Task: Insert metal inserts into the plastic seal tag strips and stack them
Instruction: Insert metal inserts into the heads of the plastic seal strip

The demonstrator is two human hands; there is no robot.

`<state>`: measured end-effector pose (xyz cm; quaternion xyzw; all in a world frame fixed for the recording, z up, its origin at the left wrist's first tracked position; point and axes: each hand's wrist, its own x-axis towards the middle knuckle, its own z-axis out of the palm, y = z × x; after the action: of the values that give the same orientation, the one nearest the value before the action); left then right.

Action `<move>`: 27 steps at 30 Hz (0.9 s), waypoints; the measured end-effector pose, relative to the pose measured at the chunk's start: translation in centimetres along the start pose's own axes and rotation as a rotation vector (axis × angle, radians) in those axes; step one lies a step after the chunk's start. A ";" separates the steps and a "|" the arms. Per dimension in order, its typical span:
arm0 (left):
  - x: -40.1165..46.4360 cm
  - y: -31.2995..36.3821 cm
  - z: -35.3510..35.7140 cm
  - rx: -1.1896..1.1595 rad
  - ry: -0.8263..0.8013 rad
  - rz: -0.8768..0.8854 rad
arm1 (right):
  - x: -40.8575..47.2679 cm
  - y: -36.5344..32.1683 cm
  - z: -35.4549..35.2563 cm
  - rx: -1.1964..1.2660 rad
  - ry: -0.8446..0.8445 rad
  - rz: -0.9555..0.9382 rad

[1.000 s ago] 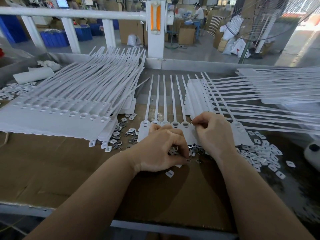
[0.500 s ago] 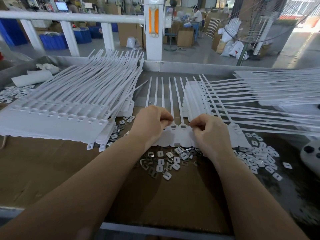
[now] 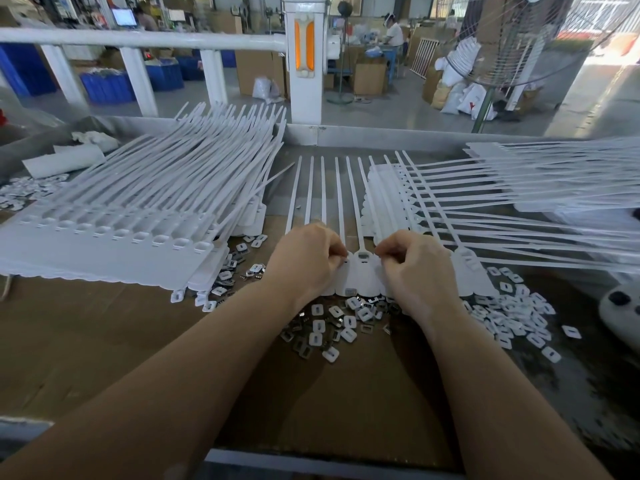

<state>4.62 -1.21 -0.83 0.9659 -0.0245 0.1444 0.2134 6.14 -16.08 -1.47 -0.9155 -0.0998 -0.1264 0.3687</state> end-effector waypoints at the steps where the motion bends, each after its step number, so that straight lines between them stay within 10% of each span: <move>1: -0.2 0.0 0.0 0.015 -0.015 0.007 | 0.0 0.0 0.0 -0.001 -0.003 0.000; 27: -0.3 -0.1 0.0 -0.058 0.005 0.001 | 0.0 0.2 -0.1 -0.010 -0.024 -0.004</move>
<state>4.32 -1.11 -0.99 0.9590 -0.0287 0.1459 0.2414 6.14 -16.26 -1.58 -0.9187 -0.1054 -0.1165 0.3625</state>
